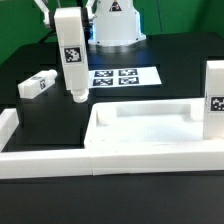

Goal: Assemble desk

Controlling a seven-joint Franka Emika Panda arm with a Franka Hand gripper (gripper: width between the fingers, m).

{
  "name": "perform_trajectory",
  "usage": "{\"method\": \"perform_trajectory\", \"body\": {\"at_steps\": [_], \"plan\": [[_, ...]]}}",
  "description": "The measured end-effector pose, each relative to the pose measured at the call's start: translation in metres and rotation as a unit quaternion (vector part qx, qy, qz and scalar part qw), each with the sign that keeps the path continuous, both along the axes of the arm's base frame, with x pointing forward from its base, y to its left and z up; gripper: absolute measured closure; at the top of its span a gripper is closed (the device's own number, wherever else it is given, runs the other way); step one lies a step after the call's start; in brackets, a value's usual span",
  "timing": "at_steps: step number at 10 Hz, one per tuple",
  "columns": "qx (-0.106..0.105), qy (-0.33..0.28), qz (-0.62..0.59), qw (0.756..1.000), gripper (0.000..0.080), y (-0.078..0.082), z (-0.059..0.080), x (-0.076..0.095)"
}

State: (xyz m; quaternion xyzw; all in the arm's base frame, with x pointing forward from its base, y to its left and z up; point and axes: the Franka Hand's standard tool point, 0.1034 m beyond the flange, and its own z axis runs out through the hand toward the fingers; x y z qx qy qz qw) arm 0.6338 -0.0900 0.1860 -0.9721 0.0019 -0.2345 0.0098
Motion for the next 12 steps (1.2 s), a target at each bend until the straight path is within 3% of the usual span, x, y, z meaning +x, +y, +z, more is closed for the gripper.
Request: {"method": "perform_trajectory", "body": {"at_steps": [5, 7, 10, 12], "plan": [[0.007, -0.010, -0.039, 0.999, 0.0509, 0.019, -0.028, 0.012], [0.020, -0.014, -0.059, 0.998, 0.0509, 0.029, -0.026, 0.015], [0.020, -0.013, -0.062, 0.998, 0.0509, 0.027, -0.027, 0.014], [-0.009, -0.060, -0.075, 0.995, 0.0509, 0.017, -0.020, 0.014]]}}
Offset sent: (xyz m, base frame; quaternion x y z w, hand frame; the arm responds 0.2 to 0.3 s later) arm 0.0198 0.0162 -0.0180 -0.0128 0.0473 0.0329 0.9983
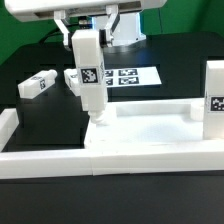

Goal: Assemble desk

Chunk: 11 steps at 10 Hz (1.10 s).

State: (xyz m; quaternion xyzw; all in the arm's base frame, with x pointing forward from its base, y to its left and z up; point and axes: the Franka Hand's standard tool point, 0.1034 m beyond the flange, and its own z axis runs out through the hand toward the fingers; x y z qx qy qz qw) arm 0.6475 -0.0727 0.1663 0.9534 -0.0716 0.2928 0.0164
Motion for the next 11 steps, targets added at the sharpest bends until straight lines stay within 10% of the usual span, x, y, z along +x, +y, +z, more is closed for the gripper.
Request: {"method": "perform_trajectory", "body": {"at_steps": [4, 11], "plan": [[-0.032, -0.038, -0.013, 0.999, 0.0509, -0.012, -0.003, 0.002], [-0.009, 0.000, -0.005, 1.000, 0.0509, -0.002, -0.019, -0.005]]}}
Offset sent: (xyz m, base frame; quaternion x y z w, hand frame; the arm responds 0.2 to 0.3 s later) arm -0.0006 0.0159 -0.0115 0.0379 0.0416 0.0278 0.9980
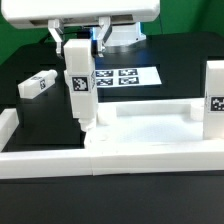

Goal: Assemble desk

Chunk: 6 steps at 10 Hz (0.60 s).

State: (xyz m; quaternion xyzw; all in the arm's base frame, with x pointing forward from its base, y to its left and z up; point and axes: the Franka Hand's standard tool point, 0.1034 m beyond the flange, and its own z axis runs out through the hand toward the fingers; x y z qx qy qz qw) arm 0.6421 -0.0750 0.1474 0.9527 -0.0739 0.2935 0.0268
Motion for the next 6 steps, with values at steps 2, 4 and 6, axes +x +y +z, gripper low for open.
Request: {"method": "perform_trajectory", "body": {"at_steps": [2, 4, 6], "plan": [[0.002, 0.005, 0.003, 1.000, 0.0509, 0.007, -0.007, -0.001], [0.002, 0.007, 0.006, 1.000, 0.0509, 0.012, -0.012, -0.002], [0.000, 0.005, 0.006, 1.000, 0.0509, 0.013, -0.012, -0.001]]}}
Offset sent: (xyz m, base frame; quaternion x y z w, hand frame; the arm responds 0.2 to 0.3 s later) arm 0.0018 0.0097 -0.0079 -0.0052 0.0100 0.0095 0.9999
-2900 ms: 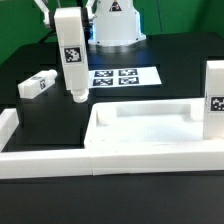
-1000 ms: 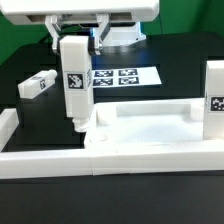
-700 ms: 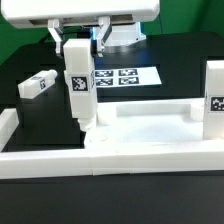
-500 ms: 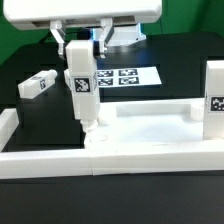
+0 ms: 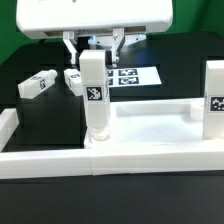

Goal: Assemble desk

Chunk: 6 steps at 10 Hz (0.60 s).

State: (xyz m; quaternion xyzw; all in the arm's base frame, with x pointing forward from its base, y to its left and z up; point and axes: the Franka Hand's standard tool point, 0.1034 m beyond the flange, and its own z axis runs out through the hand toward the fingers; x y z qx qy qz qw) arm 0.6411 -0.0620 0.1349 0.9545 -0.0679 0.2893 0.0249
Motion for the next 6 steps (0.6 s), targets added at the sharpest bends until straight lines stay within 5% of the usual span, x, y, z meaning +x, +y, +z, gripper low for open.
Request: {"method": "perform_trajectory", "body": {"at_steps": [6], "plan": [[-0.008, 0.000, 0.001, 1.000, 0.0509, 0.003, -0.018, -0.002]]}}
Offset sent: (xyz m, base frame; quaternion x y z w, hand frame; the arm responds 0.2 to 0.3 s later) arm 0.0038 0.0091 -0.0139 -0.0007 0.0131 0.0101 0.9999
